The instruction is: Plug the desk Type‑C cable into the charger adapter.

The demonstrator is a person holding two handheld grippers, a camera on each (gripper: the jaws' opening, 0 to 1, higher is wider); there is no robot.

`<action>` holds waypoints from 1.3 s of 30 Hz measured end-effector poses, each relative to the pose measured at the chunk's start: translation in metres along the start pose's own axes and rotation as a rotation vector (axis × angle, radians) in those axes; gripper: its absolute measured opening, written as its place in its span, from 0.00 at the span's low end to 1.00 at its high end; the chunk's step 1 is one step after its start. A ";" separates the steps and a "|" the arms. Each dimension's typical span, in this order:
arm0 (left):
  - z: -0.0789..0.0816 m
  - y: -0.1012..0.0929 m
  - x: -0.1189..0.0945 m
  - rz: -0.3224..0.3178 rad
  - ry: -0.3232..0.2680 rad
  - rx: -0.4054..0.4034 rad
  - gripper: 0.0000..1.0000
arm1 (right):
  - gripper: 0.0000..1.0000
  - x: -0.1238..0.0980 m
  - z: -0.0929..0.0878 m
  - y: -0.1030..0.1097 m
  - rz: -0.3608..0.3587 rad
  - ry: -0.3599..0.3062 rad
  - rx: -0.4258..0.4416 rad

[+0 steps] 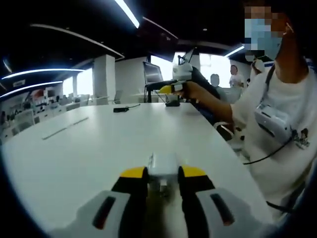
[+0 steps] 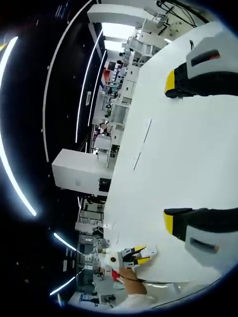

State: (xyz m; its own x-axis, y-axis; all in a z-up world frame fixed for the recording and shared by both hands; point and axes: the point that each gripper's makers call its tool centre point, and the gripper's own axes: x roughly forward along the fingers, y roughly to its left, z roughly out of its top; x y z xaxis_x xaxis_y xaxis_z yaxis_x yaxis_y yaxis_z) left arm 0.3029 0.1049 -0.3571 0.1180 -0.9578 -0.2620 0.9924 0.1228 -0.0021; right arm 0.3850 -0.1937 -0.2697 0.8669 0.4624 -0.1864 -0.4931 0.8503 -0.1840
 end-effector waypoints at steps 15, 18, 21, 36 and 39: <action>-0.001 -0.002 0.002 0.003 -0.004 -0.001 0.25 | 0.95 0.028 -0.005 -0.042 -0.051 0.079 -0.022; -0.001 -0.002 0.002 0.001 -0.006 -0.006 0.25 | 0.95 0.034 -0.008 -0.051 -0.055 0.098 -0.026; -0.001 -0.001 0.001 0.000 -0.007 -0.009 0.25 | 0.95 0.038 -0.010 -0.058 -0.061 0.109 -0.021; -0.002 0.002 0.000 -0.001 -0.007 -0.017 0.25 | 0.95 0.055 -0.030 -0.102 -0.118 0.168 0.038; -0.002 0.002 0.000 -0.002 -0.007 -0.018 0.25 | 0.95 0.059 -0.034 -0.108 -0.129 0.187 0.040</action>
State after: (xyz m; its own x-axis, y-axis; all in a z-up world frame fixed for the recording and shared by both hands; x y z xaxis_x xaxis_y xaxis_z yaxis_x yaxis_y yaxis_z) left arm 0.3047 0.1055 -0.3593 0.1164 -0.9598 -0.2554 0.9919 0.1257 -0.0202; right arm 0.4867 -0.2668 -0.2934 0.8922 0.2976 -0.3397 -0.3722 0.9105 -0.1799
